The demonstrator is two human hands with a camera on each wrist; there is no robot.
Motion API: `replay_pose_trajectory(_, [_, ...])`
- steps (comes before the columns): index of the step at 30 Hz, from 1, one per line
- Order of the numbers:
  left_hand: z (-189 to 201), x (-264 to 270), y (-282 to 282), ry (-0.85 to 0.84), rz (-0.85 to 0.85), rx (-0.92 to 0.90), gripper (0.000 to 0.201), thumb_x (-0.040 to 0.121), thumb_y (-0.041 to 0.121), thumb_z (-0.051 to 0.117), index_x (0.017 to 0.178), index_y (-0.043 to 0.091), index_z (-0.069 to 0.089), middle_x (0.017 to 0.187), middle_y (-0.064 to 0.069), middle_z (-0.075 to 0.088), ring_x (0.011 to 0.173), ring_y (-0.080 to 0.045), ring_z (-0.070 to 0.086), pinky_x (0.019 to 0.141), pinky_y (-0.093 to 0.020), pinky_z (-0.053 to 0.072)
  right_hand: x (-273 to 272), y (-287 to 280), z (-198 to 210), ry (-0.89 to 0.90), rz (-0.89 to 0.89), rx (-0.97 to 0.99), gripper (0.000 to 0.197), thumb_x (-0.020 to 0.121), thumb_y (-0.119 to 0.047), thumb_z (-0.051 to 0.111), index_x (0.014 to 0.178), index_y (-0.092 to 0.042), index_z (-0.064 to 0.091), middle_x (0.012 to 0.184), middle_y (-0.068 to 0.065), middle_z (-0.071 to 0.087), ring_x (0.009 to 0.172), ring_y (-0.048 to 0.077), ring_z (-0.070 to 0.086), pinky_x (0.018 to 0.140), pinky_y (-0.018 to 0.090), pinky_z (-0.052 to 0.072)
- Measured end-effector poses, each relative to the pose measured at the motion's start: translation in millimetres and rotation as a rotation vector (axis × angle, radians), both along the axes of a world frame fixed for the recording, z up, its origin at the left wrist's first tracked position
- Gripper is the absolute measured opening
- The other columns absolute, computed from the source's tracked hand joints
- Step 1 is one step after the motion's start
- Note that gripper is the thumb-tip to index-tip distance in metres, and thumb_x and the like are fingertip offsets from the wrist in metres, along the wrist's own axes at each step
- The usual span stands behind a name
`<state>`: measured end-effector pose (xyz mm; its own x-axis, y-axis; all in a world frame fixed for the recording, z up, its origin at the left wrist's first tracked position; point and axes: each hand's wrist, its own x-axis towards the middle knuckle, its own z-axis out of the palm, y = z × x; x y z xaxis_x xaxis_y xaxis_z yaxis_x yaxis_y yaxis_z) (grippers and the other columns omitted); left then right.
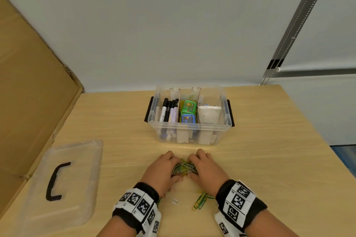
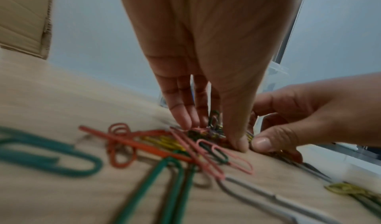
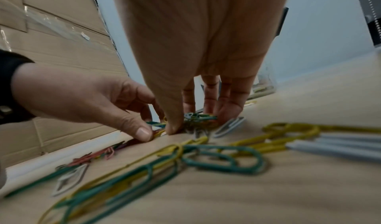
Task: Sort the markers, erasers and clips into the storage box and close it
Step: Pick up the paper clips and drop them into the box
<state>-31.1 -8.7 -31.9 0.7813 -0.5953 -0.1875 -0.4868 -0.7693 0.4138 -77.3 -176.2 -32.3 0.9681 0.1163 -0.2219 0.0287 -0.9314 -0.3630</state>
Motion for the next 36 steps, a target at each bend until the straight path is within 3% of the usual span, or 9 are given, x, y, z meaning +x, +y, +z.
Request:
replay_pose_trajectory(4, [1, 1, 0, -0.074, 0.02, -0.004, 0.03, 0.09, 0.025, 0.054, 0.12, 0.024, 0.057, 0.116, 0.004, 0.052, 0.106, -0.014, 0.052, 0.088, -0.028, 0.045, 0, 3, -1, 0.007, -0.026, -0.008, 0.027, 0.094, -0.022, 0.05, 0.121, -0.016, 0.047, 0.123, 0.005, 0.042, 0.112, 0.027, 0.044, 0.089, 0.034, 0.041])
replay_pose_trajectory(11, [1, 2, 5, -0.095, 0.022, -0.01, 0.029, 0.093, 0.025, 0.049, 0.119, 0.025, 0.063, 0.109, 0.001, 0.06, 0.098, -0.019, 0.059, 0.082, -0.03, 0.048, 4, -12, -3, -0.04, -0.053, 0.046, 0.024, 0.092, -0.008, 0.049, 0.11, -0.016, 0.062, 0.108, 0.003, 0.058, 0.097, 0.023, 0.058, 0.077, 0.028, 0.044])
replay_pose_trajectory(14, [0, 3, 12, -0.07, 0.074, -0.117, 0.026, 0.091, 0.026, 0.055, 0.115, 0.026, 0.067, 0.104, 0.004, 0.063, 0.092, -0.013, 0.06, 0.08, -0.024, 0.048, 4, -22, 0, -0.006, -0.214, 0.268, 0.017, 0.09, -0.008, 0.057, 0.099, -0.015, 0.069, 0.093, -0.002, 0.062, 0.087, 0.014, 0.061, 0.074, 0.017, 0.047])
replay_pose_trajectory(17, [2, 2, 18, -0.07, 0.121, -0.219, 0.021, 0.088, 0.027, 0.062, 0.107, 0.027, 0.071, 0.094, 0.005, 0.066, 0.083, -0.008, 0.06, 0.076, -0.021, 0.049, 3, -32, 13, 0.106, -0.384, 0.652, 0.017, 0.088, -0.002, 0.061, 0.084, -0.017, 0.068, 0.084, -0.001, 0.061, 0.07, 0.01, 0.064, 0.068, 0.02, 0.056])
replay_pose_trajectory(21, [8, 1, 27, -0.063, 0.188, -0.336, 0.02, 0.082, 0.021, 0.07, 0.102, 0.023, 0.074, 0.087, 0.008, 0.067, 0.077, -0.004, 0.063, 0.075, -0.02, 0.052, 6, -46, 46, 0.109, -0.412, 0.91, 0.008, 0.087, -0.003, 0.064, 0.09, -0.008, 0.07, 0.096, 0.02, 0.065, 0.078, 0.016, 0.067, 0.071, 0.024, 0.058])
replay_pose_trajectory(26, [15, 0, 30, -0.052, 0.222, -0.381, 0.019, 0.082, 0.019, 0.07, 0.1, 0.025, 0.074, 0.088, 0.009, 0.068, 0.079, -0.002, 0.063, 0.076, -0.017, 0.051, 19, -63, 103, -0.037, -0.446, 1.028, 0.011, 0.085, -0.003, 0.064, 0.095, -0.005, 0.069, 0.096, 0.015, 0.069, 0.081, 0.017, 0.07, 0.071, 0.024, 0.058])
replay_pose_trajectory(29, [18, 0, 29, -0.04, 0.224, -0.395, 0.018, 0.083, 0.019, 0.07, 0.1, 0.025, 0.074, 0.089, 0.01, 0.068, 0.078, -0.001, 0.062, 0.074, -0.011, 0.049, 37, -70, 121, -0.186, -0.45, 0.9, 0.01, 0.086, 0.0, 0.063, 0.094, -0.003, 0.068, 0.091, 0.017, 0.067, 0.076, 0.016, 0.068, 0.067, 0.019, 0.058])
replay_pose_trajectory(32, [20, -2, 27, -0.033, 0.208, -0.395, 0.019, 0.082, 0.019, 0.071, 0.1, 0.026, 0.073, 0.089, 0.01, 0.068, 0.077, 0.001, 0.062, 0.073, -0.008, 0.048, 60, -72, 124, -0.311, -0.4, 0.459, 0.014, 0.089, 0.0, 0.058, 0.09, -0.007, 0.07, 0.084, 0.008, 0.068, 0.069, 0.011, 0.066, 0.068, 0.02, 0.058])
replay_pose_trajectory(36, [21, -3, 28, -0.038, 0.194, -0.388, 0.019, 0.082, 0.018, 0.071, 0.098, 0.028, 0.074, 0.085, 0.012, 0.066, 0.075, 0.005, 0.06, 0.069, -0.004, 0.045, 93, -59, 118, -0.016, -0.224, -0.092, 0.024, 0.093, -0.005, 0.047, 0.103, -0.005, 0.069, 0.106, 0.011, 0.068, 0.095, 0.023, 0.063, 0.091, 0.031, 0.051])
